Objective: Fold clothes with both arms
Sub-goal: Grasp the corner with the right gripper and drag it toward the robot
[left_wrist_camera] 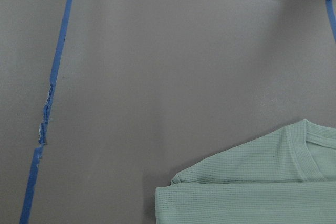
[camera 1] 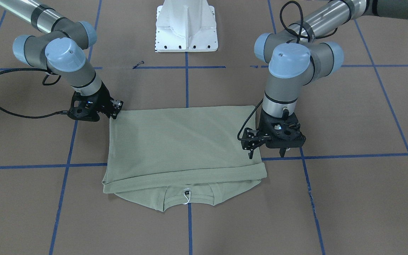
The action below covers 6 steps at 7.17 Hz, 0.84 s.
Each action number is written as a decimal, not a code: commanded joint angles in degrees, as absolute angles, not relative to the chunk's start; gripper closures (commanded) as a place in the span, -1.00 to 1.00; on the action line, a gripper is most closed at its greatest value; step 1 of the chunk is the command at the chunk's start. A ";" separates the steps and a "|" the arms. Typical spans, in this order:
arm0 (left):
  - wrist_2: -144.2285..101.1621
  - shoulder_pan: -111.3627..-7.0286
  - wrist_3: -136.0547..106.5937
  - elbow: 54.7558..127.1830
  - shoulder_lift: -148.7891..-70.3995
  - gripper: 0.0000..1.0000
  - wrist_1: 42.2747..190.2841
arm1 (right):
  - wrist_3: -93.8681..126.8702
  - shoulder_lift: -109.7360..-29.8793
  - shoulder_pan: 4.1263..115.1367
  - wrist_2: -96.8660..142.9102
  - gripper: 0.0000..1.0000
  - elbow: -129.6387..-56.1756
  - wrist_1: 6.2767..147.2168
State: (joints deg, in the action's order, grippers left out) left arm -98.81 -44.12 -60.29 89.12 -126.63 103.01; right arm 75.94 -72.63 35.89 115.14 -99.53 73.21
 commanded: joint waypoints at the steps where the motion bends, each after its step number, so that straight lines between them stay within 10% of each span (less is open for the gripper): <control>1: -98.70 -44.12 -60.29 89.12 -126.56 -1.00 103.01 | 78.03 -72.68 35.86 116.19 1.00 -100.28 73.21; 6: -98.09 -43.95 -61.00 92.79 -124.55 -1.00 102.92 | 82.95 -92.85 21.84 118.37 1.00 -122.04 73.92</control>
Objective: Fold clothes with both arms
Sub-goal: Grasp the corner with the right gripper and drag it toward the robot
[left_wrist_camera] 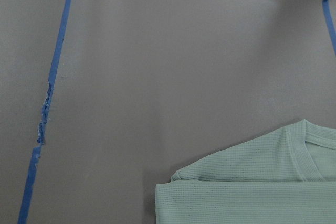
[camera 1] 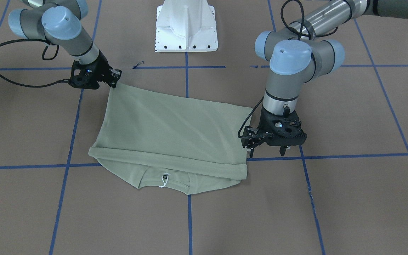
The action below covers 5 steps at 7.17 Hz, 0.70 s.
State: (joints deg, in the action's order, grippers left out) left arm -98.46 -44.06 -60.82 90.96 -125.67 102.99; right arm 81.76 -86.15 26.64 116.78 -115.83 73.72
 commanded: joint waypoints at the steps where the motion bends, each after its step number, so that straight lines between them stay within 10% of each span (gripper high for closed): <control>1: -96.69 -42.81 -61.61 94.64 -123.32 -1.00 102.92 | 85.93 -95.68 16.75 120.74 1.00 -124.86 73.83; 3: -95.28 -41.40 -61.79 95.19 -122.52 -1.00 102.92 | 93.73 -97.65 5.94 120.85 1.00 -126.47 73.74; 4: -94.58 -40.61 -61.79 95.36 -122.52 -1.00 102.92 | 97.09 -97.56 3.89 120.94 -0.95 -126.82 73.65; 5: -94.83 -40.26 -62.05 95.97 -122.52 -1.00 102.92 | 101.30 -97.30 3.87 120.94 -1.00 -127.78 73.39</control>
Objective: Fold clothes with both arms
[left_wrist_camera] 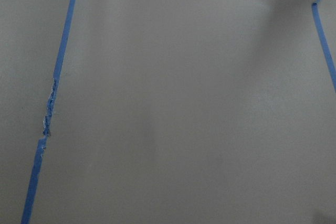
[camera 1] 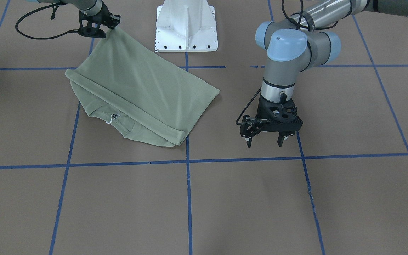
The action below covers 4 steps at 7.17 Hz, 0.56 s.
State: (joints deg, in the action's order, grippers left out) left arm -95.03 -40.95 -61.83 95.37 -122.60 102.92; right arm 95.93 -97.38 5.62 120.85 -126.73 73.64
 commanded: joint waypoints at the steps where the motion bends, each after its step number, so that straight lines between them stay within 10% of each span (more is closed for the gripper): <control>1: -95.36 -38.60 -62.75 97.46 -122.43 -1.00 102.92 | 102.90 -97.03 5.87 120.94 -1.00 -129.45 73.39; 4: -102.39 -28.87 -81.57 100.63 -121.99 -1.00 103.27 | 101.35 -89.95 22.71 120.42 -1.00 -129.38 73.39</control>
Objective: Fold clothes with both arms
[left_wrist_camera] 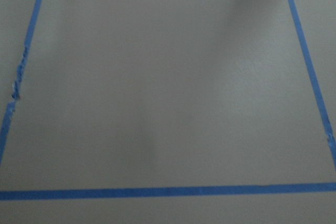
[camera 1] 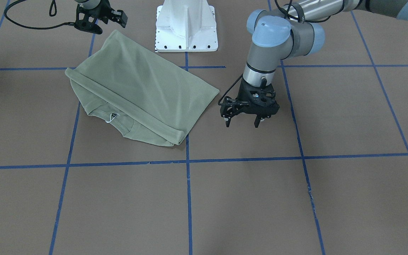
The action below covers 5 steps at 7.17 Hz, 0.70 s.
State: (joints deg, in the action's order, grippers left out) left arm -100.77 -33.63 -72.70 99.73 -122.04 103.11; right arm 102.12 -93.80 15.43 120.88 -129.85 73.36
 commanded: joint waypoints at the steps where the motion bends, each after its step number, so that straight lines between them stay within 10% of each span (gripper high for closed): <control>1: -102.13 -25.00 -90.09 100.63 -122.08 -1.00 103.53 | 100.12 -87.48 28.16 120.41 -1.00 -128.94 73.48; 5: -99.06 -19.78 -104.41 98.97 -121.47 -0.92 103.10 | 98.79 -79.72 33.84 120.15 -1.00 -123.06 73.48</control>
State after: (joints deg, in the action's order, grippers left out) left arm -100.18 -20.91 -102.22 99.78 -121.64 103.20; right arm 98.92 -81.52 33.15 120.25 -124.90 73.47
